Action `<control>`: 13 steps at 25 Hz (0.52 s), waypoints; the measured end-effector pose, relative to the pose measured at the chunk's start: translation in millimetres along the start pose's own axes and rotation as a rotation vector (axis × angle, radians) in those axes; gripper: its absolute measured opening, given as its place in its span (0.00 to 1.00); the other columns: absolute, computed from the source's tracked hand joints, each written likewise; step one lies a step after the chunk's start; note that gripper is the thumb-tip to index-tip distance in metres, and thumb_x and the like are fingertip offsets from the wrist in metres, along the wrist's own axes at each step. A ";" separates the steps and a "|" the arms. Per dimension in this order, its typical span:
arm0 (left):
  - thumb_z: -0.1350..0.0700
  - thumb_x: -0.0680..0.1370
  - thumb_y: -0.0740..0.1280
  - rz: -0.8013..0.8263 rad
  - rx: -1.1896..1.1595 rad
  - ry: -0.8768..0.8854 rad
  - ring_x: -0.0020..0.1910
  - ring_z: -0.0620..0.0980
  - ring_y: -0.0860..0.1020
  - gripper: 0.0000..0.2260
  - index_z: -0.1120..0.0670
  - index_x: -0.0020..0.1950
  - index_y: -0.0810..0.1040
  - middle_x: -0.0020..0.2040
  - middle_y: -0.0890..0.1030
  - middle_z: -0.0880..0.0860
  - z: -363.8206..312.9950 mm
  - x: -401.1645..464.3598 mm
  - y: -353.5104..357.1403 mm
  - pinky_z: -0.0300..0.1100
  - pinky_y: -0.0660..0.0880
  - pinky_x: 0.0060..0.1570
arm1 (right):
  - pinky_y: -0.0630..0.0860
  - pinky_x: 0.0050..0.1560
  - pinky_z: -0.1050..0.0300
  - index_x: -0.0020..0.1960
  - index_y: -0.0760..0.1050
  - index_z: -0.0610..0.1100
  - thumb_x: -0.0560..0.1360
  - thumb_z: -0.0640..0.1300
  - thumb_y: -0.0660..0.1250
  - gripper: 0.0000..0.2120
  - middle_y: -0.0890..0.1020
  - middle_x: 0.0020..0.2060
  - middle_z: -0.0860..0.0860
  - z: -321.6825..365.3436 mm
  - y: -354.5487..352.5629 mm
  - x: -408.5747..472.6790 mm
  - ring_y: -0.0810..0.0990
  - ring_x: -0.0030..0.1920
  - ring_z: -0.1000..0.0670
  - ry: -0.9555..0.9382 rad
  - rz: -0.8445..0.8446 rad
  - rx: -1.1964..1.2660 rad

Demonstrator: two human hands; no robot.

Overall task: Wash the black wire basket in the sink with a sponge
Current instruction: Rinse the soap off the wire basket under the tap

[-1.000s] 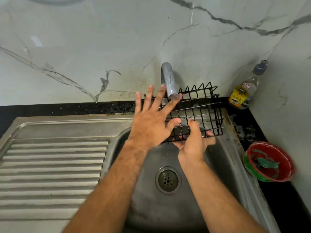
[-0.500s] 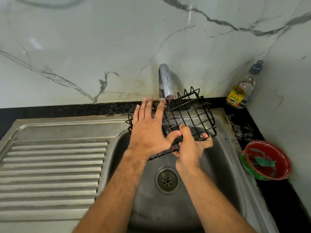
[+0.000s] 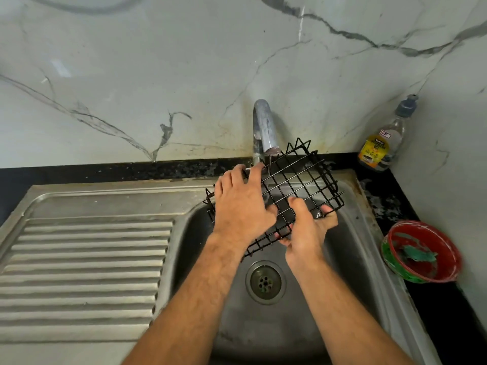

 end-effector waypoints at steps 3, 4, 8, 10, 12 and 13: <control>0.51 0.70 0.75 0.201 -0.192 -0.118 0.75 0.54 0.58 0.39 0.42 0.76 0.60 0.74 0.61 0.51 15.7 2.7 9.8 0.54 0.50 0.78 | 0.71 0.28 0.57 0.64 0.56 0.58 0.68 0.48 0.76 0.35 0.70 0.57 0.42 6.1 -0.5 0.0 0.71 0.39 0.49 -0.030 0.033 -0.065; 0.56 0.70 0.73 0.235 -0.246 -0.161 0.73 0.52 0.60 0.35 0.42 0.73 0.63 0.71 0.64 0.50 19.4 4.7 7.2 0.54 0.50 0.77 | 0.71 0.28 0.58 0.65 0.56 0.58 0.70 0.46 0.76 0.35 0.70 0.58 0.43 6.7 0.1 0.6 0.71 0.40 0.50 -0.031 0.054 -0.091; 0.61 0.73 0.70 0.109 -0.442 -0.289 0.61 0.49 0.71 0.20 0.50 0.61 0.69 0.60 0.70 0.49 36.5 9.9 -9.3 0.41 0.65 0.61 | 0.77 0.42 0.53 0.67 0.57 0.63 0.65 0.47 0.76 0.39 0.73 0.65 0.46 22.6 14.0 4.2 0.76 0.52 0.50 -0.112 0.155 -0.243; 0.57 0.72 0.76 0.018 -0.475 -0.341 0.61 0.49 0.69 0.27 0.51 0.63 0.64 0.64 0.69 0.51 48.7 2.8 -12.1 0.37 0.67 0.55 | 0.74 0.60 0.49 0.70 0.56 0.64 0.65 0.44 0.75 0.42 0.71 0.67 0.53 42.1 17.9 5.5 0.74 0.61 0.51 -0.221 0.130 -0.350; 0.46 0.69 0.79 0.040 -0.460 -0.359 0.69 0.53 0.62 0.39 0.48 0.71 0.59 0.72 0.63 0.52 55.7 -4.1 -3.1 0.46 0.65 0.68 | 0.71 0.67 0.49 0.75 0.55 0.61 0.67 0.42 0.74 0.44 0.71 0.65 0.57 57.0 20.6 2.8 0.74 0.62 0.52 -0.300 0.140 -0.417; 0.41 0.67 0.79 0.085 -0.555 -0.359 0.73 0.54 0.61 0.45 0.47 0.76 0.57 0.75 0.62 0.52 56.6 -4.6 5.4 0.52 0.63 0.73 | 0.72 0.68 0.47 0.76 0.55 0.60 0.66 0.43 0.73 0.45 0.74 0.65 0.57 61.9 22.6 2.1 0.77 0.62 0.52 -0.347 0.166 -0.450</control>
Point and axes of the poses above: each hand's wrist, its own x-axis towards the middle knuckle, its own y-axis out of the palm, z = x × y, the point moved 10 cm from there along x, towards the middle knuckle
